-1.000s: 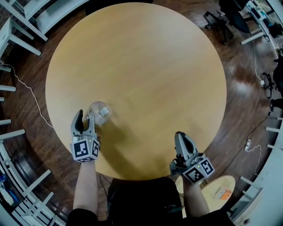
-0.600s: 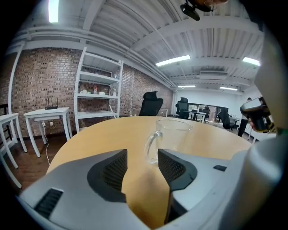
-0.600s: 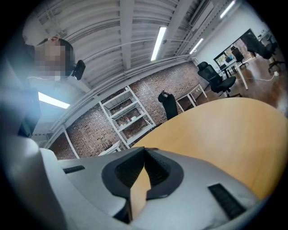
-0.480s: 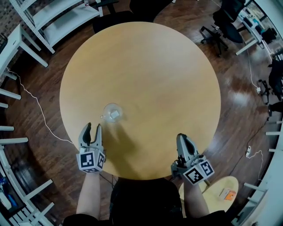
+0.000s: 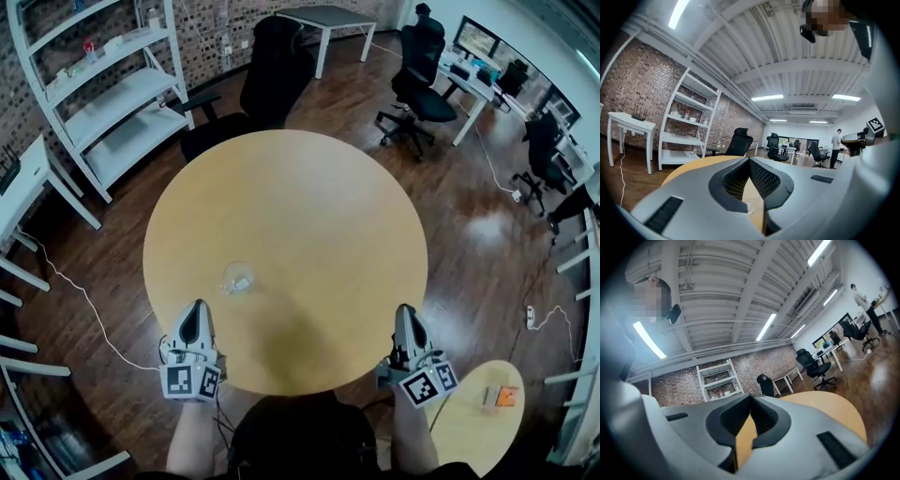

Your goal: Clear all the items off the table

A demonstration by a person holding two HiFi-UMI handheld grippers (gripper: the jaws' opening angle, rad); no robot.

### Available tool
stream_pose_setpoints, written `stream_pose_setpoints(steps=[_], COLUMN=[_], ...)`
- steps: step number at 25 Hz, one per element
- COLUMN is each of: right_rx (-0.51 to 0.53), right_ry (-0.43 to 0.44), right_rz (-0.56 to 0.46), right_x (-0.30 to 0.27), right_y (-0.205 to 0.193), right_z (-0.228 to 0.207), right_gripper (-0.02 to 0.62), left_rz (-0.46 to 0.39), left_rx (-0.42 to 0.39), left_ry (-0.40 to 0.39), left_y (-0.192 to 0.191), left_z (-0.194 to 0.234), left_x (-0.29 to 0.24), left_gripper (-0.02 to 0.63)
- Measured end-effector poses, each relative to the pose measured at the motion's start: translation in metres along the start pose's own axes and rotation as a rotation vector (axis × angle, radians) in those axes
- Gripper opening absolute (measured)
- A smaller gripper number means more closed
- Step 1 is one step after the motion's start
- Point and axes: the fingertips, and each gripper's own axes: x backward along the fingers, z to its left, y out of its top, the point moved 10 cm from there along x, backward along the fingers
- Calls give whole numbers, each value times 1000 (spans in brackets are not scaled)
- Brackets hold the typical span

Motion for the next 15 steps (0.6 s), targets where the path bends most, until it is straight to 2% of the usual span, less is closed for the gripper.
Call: stream_pose_setpoints(steps=[3,7,11,15], right_rx=[-2,24,77,150], right_ry=[-43,-112,-180,-332], right_rz=[-51,-124,-190,-278], right_x=[32,80,140,229], right_y=[6,22,45,72], right_z=[1,0,-7,-19], right_gripper=[5,5,5,5], left_rz=[-42,-61,-84,-95], left_rx=[7,-26,25,94], left_ry=[-65,-164,-227,-345], left_y=[16,25,24,17], left_z=[-17,-49,-86,-150], left_x=[1,0,1,2], left_gripper=[6,5,5,5])
